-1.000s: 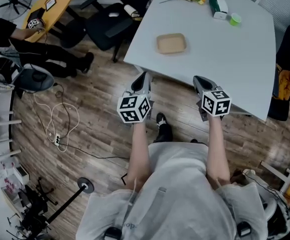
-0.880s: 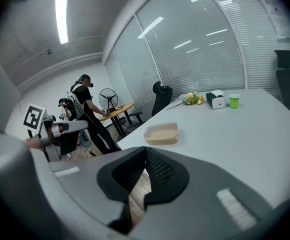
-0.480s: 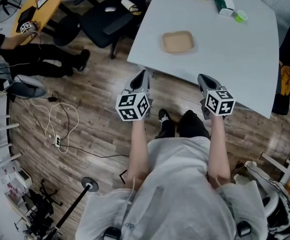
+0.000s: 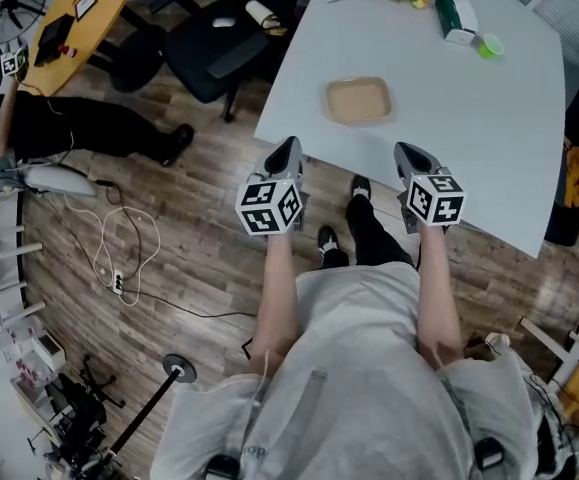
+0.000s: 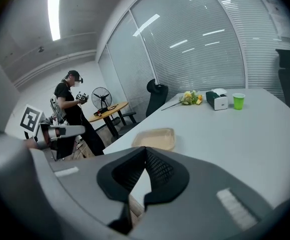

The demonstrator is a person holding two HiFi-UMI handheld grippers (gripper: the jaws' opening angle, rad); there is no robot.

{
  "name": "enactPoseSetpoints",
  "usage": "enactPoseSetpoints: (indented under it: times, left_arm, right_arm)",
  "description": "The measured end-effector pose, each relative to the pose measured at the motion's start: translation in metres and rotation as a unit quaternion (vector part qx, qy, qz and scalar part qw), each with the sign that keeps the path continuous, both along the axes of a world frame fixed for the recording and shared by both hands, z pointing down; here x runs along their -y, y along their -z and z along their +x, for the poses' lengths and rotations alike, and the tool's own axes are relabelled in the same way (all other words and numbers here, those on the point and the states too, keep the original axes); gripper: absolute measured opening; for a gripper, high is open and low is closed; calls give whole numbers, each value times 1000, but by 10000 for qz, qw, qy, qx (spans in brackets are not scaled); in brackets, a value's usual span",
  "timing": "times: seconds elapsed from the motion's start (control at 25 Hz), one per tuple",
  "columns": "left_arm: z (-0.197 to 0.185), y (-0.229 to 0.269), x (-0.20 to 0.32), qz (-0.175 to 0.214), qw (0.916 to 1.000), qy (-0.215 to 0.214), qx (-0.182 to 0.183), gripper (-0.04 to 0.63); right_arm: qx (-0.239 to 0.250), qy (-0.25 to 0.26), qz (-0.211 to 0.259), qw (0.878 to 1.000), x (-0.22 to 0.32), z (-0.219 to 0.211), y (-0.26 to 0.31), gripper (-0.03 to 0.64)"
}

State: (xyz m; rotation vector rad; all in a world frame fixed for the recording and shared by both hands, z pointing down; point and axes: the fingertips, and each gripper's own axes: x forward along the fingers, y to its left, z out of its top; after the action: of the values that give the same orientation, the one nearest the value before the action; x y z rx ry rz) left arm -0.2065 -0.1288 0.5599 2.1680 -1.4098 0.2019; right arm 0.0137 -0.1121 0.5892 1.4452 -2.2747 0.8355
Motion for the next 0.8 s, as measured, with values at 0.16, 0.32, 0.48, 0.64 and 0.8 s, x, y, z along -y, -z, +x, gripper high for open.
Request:
enactPoseSetpoints:
  times: [0.16,0.32,0.48,0.64,0.8]
  left_arm:
    - [22,-14,20,-194,9998,-56,-19,3]
    - [40,-31,50,-346,9993,-55,104,5]
    - [50,-48,64,-550,9985,-32,59,5]
    - [55,-56,82,-618,9979,55,203,5]
    - [50,-54,99,-611,9975,262,247,5]
  right_arm:
    - [-80,52,-33,9999,17,7,-8,5]
    - [-108,100,-147,9998,49,16,-20,5]
    - [-404,328,-192,9985,69,19,-27,5]
    - [-2033,1157,-100,9722,89,28,-37,5]
    - [-1632,1155,-179,9796,112,23,-37,5]
